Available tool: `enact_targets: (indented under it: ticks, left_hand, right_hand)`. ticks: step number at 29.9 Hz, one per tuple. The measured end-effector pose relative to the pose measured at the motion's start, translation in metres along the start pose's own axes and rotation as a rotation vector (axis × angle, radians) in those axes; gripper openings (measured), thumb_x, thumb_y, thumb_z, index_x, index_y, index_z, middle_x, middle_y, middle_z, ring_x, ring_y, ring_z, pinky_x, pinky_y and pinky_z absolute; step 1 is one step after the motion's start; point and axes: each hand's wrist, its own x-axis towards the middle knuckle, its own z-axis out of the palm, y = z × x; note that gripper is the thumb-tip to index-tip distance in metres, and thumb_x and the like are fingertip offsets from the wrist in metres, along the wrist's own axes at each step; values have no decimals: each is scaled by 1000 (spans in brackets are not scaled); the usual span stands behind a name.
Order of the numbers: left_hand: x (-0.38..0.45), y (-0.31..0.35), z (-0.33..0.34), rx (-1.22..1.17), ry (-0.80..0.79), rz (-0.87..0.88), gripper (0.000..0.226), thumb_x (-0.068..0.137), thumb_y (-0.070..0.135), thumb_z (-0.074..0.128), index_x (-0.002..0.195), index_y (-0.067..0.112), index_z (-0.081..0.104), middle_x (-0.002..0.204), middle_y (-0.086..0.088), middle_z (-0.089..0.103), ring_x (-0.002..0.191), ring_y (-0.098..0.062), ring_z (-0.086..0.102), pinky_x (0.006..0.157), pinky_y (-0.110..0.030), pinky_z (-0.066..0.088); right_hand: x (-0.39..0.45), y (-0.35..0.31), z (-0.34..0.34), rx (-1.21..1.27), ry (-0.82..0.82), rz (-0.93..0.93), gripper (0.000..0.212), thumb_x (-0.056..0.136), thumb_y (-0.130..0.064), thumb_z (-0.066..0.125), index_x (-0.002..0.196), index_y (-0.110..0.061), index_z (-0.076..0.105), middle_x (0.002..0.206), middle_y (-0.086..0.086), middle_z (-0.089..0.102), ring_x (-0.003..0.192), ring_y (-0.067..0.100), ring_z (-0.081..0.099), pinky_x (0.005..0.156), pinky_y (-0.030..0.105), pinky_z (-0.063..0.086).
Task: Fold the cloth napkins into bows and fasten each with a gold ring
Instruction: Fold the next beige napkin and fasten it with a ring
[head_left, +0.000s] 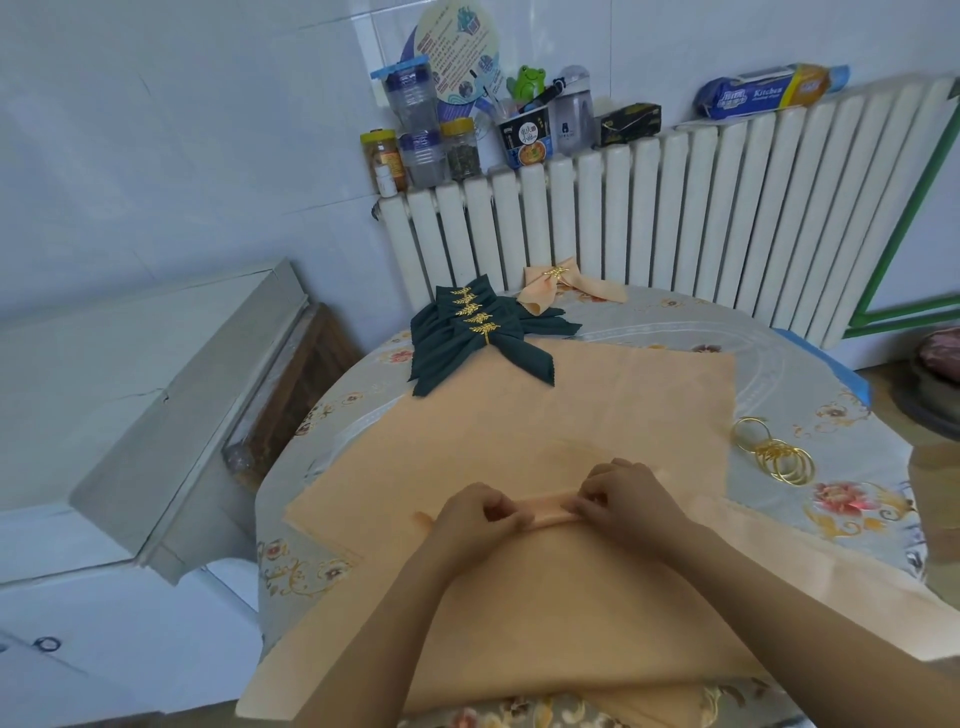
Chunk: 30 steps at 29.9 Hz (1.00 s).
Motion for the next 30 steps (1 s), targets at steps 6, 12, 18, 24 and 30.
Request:
enact_targets:
  ticks: [6,12,18,24,30]
  left_hand:
    - [1,11,7,120,55,-102,18,72,38,76,80,22,71,93,4,57,94,-15,55,86,-31,44]
    - [7,25,2,175,19,-191,46,72,36,77,112,29,55,103,9,51,101,-12,41,89,-27,26]
    - [-5,29,2,296,108,-10,15,73,32,72,84,24,66,84,9,48,96,-15,50,78,-28,21]
    - [-30,17,13,300,197,111,4,77,19,67,80,19,66,79,11,48,93,-18,52,75,-27,25]
    - [-49,13,5,103,9,45,14,81,29,70,87,17,73,85,4,56,80,-10,50,68,-21,34]
  right_hand:
    - [0,-9,2,-75,14,123,23,83,-46,62,94,-26,65,104,-8,55,105,15,44,86,28,31]
    - [3,-11,1,-121,-41,200,42,83,-47,60,122,-32,55,123,-6,53,120,18,37,98,34,24]
    - [-9,-16,0,-171,135,122,23,82,-41,63,98,-27,68,102,-7,58,107,17,43,91,30,19]
    - [-33,-17,-4,-128,171,3,13,83,-32,62,90,-24,69,96,-8,63,101,16,48,79,26,15]
    - [-45,-11,-9,-64,-81,52,26,84,-51,59,93,-28,67,85,-12,53,98,11,50,90,30,23]
